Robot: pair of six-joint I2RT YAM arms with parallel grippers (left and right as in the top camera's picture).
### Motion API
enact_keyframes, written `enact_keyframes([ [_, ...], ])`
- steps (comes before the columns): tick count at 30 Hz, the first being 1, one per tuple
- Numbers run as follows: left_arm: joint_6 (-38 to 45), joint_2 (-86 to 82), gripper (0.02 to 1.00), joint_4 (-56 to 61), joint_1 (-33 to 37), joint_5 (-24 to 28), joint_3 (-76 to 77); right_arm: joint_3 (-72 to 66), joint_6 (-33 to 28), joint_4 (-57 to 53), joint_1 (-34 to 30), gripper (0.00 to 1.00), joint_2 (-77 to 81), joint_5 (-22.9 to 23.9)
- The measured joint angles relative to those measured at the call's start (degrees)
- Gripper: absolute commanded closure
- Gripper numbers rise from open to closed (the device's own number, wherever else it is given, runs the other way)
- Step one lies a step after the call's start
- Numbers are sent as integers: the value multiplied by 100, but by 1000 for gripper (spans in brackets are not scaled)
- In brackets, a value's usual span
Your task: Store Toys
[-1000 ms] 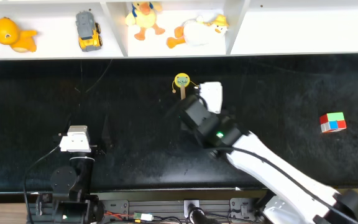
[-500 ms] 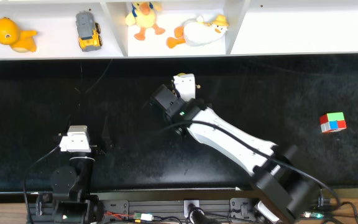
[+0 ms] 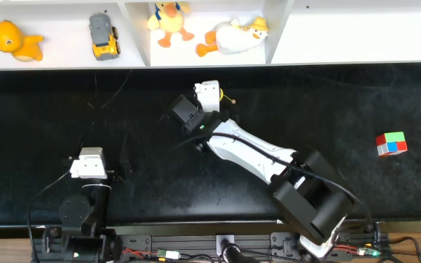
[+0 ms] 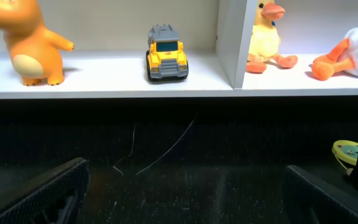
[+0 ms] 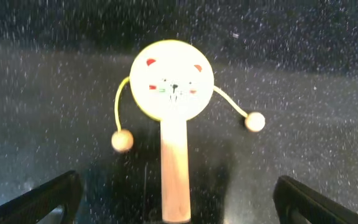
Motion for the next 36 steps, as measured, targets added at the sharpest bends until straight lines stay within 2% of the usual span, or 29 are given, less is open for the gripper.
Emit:
enact_keyframes([
  [9,2,0,20,0,0,0,0,0,199,203,-321,47,2,-46],
  [11,2,0,20,0,0,0,0,0,269,208,-387,3,0,-111],
  [16,0,0,23,0,0,0,0,0,350,319,-516,5,2,-352],
  [30,2,0,20,0,0,0,0,0,-199,254,-496,5,61,-1150],
  [36,2,0,20,0,0,0,0,52,-254,284,-437,5,192,-1231],
])
